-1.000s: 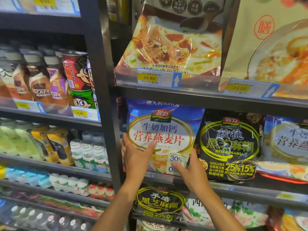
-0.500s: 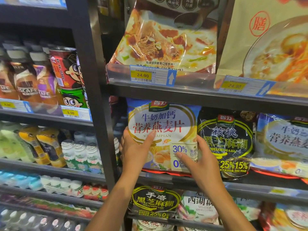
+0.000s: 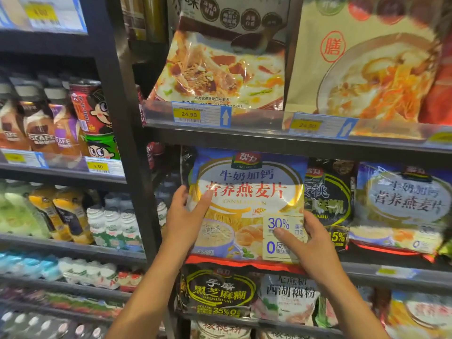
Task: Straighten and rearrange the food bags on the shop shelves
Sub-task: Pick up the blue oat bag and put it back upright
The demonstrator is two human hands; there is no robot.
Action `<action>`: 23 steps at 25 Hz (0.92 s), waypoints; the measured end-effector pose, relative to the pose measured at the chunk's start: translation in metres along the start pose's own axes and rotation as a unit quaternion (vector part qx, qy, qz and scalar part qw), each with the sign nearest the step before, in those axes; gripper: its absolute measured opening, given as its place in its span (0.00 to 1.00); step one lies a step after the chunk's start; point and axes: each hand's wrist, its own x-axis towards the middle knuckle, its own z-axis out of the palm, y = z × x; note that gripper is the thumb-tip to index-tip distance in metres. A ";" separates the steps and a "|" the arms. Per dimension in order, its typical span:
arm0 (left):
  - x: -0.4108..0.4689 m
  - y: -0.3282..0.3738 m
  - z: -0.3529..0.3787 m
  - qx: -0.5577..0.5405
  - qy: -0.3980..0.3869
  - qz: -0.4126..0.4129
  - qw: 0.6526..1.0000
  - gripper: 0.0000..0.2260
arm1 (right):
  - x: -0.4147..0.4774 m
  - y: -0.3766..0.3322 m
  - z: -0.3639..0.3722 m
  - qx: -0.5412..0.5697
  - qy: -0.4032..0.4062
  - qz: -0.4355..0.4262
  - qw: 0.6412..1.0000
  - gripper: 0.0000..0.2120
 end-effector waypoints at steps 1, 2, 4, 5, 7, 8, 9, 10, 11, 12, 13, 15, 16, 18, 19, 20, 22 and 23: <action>-0.005 0.004 0.002 -0.030 -0.019 -0.006 0.999 0.26 | -0.004 0.002 -0.011 0.010 -0.002 0.006 1.000 0.38; -0.008 0.007 0.002 -0.051 -0.050 -0.014 0.997 0.17 | -0.007 0.006 -0.022 0.012 -0.002 0.015 1.000 0.41; -0.018 0.013 0.003 -0.067 -0.117 -0.040 0.990 0.11 | -0.019 0.012 -0.044 0.024 -0.001 0.029 0.999 0.45; -0.023 0.012 0.006 -0.081 -0.146 -0.062 0.984 0.12 | -0.026 0.017 -0.055 0.034 0.000 0.037 0.999 0.46; -0.037 0.006 0.014 -0.124 -0.193 -0.088 0.969 0.15 | -0.041 0.027 -0.076 0.058 -0.001 0.063 0.996 0.45; -0.046 0.002 0.020 -0.142 -0.210 -0.094 0.963 0.18 | -0.052 0.028 -0.086 0.065 -0.006 0.070 0.995 0.42; -0.054 -0.005 0.028 -0.168 -0.228 -0.098 0.954 0.21 | -0.062 0.032 -0.096 0.067 -0.010 0.075 0.995 0.39; -0.064 -0.013 0.035 -0.197 -0.247 -0.102 0.943 0.23 | -0.073 0.034 -0.106 0.065 -0.008 0.079 0.995 0.38; -0.076 -0.019 0.042 -0.220 -0.265 -0.108 0.933 0.27 | -0.081 0.038 -0.115 0.060 -0.005 0.083 0.995 0.37; -0.090 -0.023 0.051 -0.230 -0.281 -0.117 0.924 0.31 | -0.093 0.041 -0.126 0.066 -0.005 0.089 0.994 0.36; -0.105 -0.028 0.061 -0.234 -0.293 -0.121 0.919 0.33 | -0.104 0.045 -0.137 0.071 -0.009 0.091 0.993 0.35; -0.135 -0.036 0.081 -0.230 -0.295 -0.109 0.921 0.29 | -0.129 0.055 -0.161 0.067 -0.012 0.106 0.992 0.39; -0.150 -0.040 0.091 -0.227 -0.289 -0.100 0.924 0.28 | -0.142 0.066 -0.174 0.058 -0.001 0.119 0.991 0.42; -0.178 -0.050 0.111 -0.222 -0.285 -0.095 0.928 0.32 | -0.169 0.087 -0.200 0.048 0.024 0.137 0.989 0.44; -0.190 -0.056 0.120 -0.216 -0.285 -0.099 0.929 0.37 | -0.181 0.100 -0.212 0.056 0.029 0.147 0.987 0.43; -0.200 -0.061 0.127 -0.212 -0.287 -0.103 0.928 0.42 | -0.194 0.108 -0.222 0.064 0.032 0.159 0.985 0.42; -0.223 -0.069 0.147 -0.204 -0.288 -0.110 0.929 0.45 | -0.219 0.119 -0.245 0.068 0.050 0.176 0.981 0.41; -0.235 -0.073 0.157 -0.200 -0.295 -0.113 0.927 0.43 | -0.231 0.123 -0.255 0.069 0.054 0.182 0.979 0.40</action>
